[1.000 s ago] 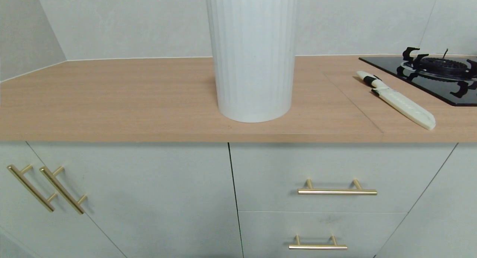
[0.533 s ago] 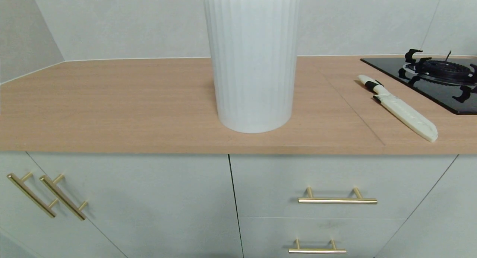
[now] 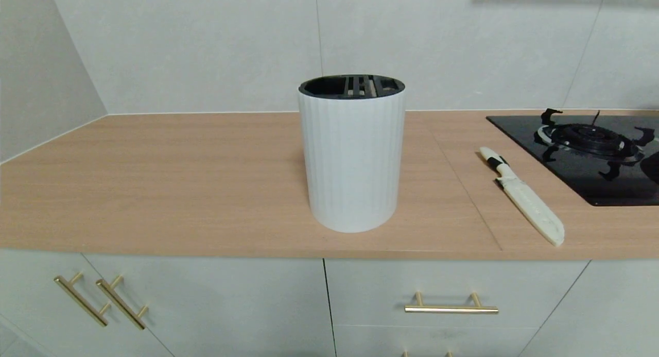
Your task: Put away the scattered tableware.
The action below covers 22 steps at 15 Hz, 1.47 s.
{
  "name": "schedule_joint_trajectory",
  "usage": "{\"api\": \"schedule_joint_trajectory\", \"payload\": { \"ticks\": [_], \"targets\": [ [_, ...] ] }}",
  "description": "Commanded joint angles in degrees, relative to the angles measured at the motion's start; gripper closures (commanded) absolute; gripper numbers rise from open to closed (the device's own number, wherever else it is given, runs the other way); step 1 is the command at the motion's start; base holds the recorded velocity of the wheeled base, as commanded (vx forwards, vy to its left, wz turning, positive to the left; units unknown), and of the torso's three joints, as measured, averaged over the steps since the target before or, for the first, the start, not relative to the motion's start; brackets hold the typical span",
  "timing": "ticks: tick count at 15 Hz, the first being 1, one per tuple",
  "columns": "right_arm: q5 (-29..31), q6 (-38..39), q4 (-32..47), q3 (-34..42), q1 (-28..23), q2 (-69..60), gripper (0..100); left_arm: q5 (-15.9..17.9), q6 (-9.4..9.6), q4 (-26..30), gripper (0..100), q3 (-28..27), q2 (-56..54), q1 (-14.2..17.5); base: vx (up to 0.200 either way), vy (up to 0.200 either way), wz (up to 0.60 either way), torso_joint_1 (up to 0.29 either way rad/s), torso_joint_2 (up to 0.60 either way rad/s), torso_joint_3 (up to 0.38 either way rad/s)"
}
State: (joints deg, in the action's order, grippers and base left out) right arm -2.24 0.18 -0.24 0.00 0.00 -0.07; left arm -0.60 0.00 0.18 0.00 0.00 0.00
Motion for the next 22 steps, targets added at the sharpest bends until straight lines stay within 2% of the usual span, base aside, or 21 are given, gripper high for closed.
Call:
{"api": "schedule_joint_trajectory", "payload": {
  "ticks": [1, 12, 22],
  "targets": [
    [-0.04, -0.01, -0.02, 0.00, 0.00, 0.07, 0, -0.02, 0.00, -0.01, 0, 0.00, 0.09, 0.00, 0.000, 0.000, 0.00, 0.188, -0.48, -0.300],
    [-0.04, -0.01, -0.02, 0.00, 0.00, 0.07, 0, -0.02, 0.00, -0.01, 0, 0.00, 0.00, 0.00, 0.000, 0.000, 0.00, 0.215, -0.50, -0.289],
    [-0.04, -0.01, -0.02, 0.00, 0.00, 0.07, 0, -0.02, 0.00, -0.01, 0, 0.00, 0.09, 0.00, 0.000, 0.000, 0.00, 0.263, -0.57, -0.307]
  ]
}}
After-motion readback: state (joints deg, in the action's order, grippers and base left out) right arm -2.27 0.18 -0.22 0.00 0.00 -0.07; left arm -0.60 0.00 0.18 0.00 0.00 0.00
